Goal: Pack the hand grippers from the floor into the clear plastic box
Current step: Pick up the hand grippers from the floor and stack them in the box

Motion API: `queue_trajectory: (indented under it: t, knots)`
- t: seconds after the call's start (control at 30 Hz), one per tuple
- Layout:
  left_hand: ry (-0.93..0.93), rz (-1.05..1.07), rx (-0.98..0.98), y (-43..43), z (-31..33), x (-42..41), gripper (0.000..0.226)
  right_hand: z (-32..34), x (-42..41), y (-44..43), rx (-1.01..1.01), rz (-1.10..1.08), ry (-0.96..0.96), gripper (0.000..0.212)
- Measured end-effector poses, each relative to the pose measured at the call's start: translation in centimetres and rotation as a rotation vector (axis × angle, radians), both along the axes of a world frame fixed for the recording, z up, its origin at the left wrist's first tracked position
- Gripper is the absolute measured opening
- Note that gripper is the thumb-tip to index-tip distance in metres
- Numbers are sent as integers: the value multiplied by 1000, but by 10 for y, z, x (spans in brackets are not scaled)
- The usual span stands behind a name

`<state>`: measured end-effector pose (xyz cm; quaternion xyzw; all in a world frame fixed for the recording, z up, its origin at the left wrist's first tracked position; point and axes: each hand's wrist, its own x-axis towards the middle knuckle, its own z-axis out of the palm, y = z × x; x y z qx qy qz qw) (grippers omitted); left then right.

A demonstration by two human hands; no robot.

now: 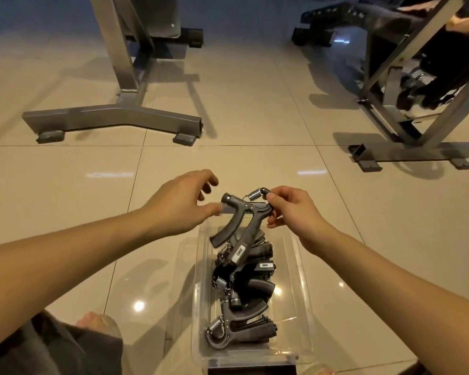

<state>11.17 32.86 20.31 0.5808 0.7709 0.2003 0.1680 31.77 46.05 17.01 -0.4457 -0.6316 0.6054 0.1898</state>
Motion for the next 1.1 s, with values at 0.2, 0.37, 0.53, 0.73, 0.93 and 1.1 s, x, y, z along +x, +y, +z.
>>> queue_trajectory:
  t: [0.2, 0.37, 0.53, 0.73, 0.93, 1.1]
  knots:
    - [-160, -198, -109, -4, -8, -1, 39, 1, -8, -6, 21, 76, 31, 22]
    - [-72, -199, 11, -6, 1, 1, 17, 2, -12, -9, -23, 102, 26, 21]
    - [94, -67, 91, -4, 11, -4, 19, 19, -19, -21, 79, 153, -68, 42]
    - [303, -55, 78, -4, 16, 3, 28, 26, -26, -44, 70, 259, -169, 48]
    - [152, -202, 169, -6, 13, -4, 20, 31, -17, -27, -140, 299, -74, 27]
    - [61, -211, 167, -2, 13, -7, 15, 40, -16, -21, -29, 435, -79, 22]
